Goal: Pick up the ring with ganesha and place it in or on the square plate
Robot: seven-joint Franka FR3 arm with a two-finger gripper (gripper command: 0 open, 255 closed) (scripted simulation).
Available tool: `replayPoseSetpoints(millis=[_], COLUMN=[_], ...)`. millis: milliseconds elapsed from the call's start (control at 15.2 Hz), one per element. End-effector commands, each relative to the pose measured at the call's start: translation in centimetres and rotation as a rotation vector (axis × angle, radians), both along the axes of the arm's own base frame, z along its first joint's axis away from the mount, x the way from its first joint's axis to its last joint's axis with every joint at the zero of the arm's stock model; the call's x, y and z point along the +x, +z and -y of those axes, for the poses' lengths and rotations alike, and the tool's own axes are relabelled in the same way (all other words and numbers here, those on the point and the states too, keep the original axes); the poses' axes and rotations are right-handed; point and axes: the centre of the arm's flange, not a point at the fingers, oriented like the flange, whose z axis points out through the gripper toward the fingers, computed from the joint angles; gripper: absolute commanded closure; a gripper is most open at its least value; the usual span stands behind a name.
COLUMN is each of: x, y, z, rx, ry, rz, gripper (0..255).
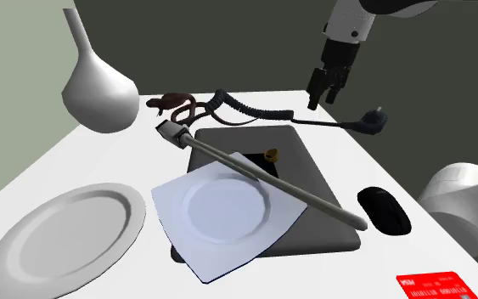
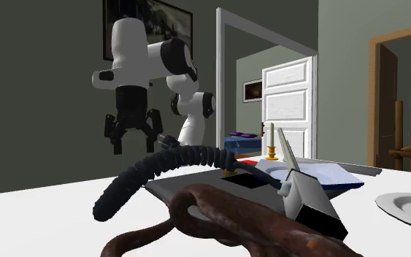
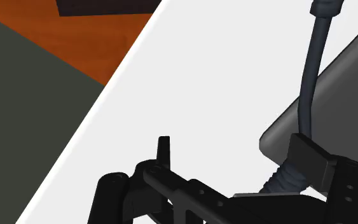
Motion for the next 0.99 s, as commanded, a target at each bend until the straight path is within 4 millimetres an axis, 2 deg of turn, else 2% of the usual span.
replayPoseSetpoints(millis=[0, 462, 924], x=[0.0, 0.8, -0.1], y=[0.0, 0.7, 0.7], z=[0.0, -10.0, -20.1], rx=[0.000, -0.066, -0.132], ry=[0.000, 0.160, 0.319], rz=[0.000, -0.007, -0.015], gripper=[0, 0, 0])
